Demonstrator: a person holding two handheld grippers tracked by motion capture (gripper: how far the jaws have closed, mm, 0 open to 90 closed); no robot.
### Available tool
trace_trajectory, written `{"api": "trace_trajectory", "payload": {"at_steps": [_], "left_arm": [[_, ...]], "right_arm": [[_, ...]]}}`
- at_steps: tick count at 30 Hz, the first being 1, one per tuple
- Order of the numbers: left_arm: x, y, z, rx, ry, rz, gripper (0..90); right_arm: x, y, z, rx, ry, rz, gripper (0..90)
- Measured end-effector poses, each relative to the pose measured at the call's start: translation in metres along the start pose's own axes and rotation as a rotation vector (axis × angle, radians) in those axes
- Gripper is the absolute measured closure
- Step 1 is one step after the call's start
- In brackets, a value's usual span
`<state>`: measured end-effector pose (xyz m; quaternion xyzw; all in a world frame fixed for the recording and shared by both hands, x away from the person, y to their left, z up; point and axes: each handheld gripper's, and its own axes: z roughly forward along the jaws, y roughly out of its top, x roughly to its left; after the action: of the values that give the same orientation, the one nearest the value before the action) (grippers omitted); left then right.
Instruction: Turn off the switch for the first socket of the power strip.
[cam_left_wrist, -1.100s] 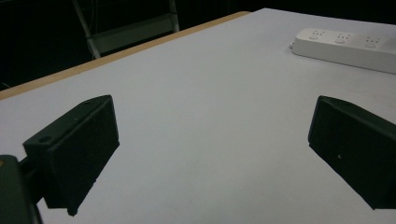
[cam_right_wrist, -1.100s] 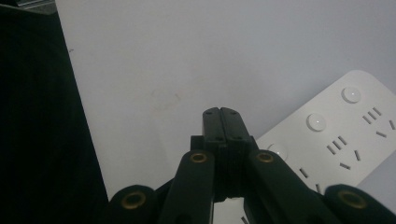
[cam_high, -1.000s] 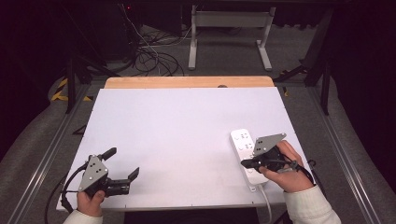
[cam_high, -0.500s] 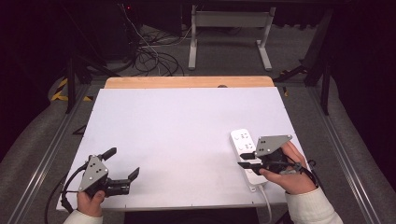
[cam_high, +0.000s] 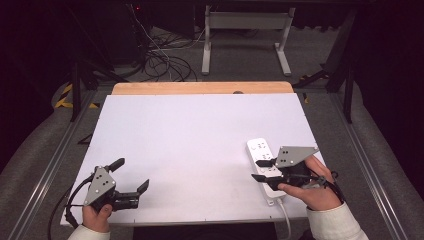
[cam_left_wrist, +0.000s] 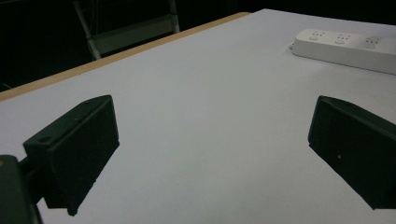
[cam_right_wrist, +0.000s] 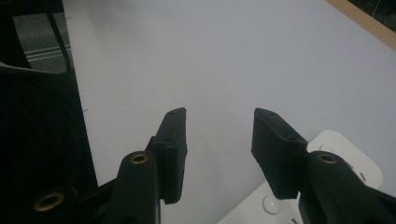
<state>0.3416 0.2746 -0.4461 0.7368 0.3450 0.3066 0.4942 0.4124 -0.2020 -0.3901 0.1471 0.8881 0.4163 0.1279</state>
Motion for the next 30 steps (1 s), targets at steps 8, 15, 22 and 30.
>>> {"api": "trace_trajectory", "payload": {"at_steps": [8, 15, 22, 30], "left_arm": [[0.0, 0.0, 0.0, -0.001, 0.001, -0.006, 2.2], [0.0, 0.0, 0.0, -0.001, -0.001, -0.006, 2.2], [0.0, 0.001, -0.001, -0.001, -0.016, 0.019, 2.2], [-0.001, 0.001, -0.001, 0.003, -0.027, 0.021, 2.2]], "right_arm": [[0.001, -0.002, -0.002, -0.047, -0.03, 0.007, 52.8], [-0.002, -0.01, -0.01, -0.121, -0.126, 0.064, 22.9], [-0.011, -0.032, -0.016, -0.128, -0.142, 0.117, 13.9], [-0.02, -0.061, -0.018, -0.238, -0.15, 0.188, 11.3]]}}
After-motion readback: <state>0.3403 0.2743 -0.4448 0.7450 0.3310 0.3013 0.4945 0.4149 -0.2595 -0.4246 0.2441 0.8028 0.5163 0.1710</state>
